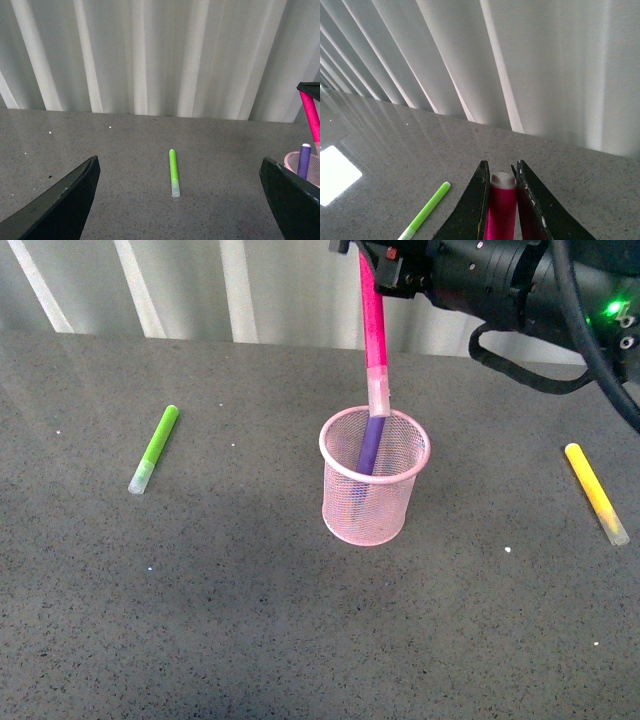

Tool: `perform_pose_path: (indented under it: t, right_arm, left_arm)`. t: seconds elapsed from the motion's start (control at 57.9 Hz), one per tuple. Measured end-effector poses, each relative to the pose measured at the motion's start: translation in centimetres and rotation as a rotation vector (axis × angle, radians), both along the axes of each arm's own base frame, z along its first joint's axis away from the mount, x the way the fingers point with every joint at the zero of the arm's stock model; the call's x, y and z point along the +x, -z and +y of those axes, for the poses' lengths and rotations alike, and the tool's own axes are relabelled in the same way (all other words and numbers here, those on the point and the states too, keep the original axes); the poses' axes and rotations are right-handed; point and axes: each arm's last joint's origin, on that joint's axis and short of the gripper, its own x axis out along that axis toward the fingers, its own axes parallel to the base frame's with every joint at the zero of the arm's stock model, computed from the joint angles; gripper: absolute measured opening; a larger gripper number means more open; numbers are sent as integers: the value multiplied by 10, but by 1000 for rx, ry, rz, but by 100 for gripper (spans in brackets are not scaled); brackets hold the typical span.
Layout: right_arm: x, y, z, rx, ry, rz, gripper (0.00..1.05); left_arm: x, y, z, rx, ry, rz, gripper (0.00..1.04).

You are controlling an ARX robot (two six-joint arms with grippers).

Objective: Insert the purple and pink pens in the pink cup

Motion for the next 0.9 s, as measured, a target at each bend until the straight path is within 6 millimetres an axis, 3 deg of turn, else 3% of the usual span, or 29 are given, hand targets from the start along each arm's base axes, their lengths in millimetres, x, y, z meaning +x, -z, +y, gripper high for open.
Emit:
perform_pose_path:
  t: [0.173, 0.552, 0.897]
  right_arm:
    - [-2, 7, 7, -5, -25, -2, 11]
    - [-1, 10, 2, -15, -30, -14, 11]
    - [-2, 12, -3, -20, -23, -15, 72]
  left_arm:
    - [0, 0, 0, 0, 0, 0, 98]
    - [0, 0, 0, 0, 0, 0, 98]
    - [0, 0, 0, 0, 0, 0, 98]
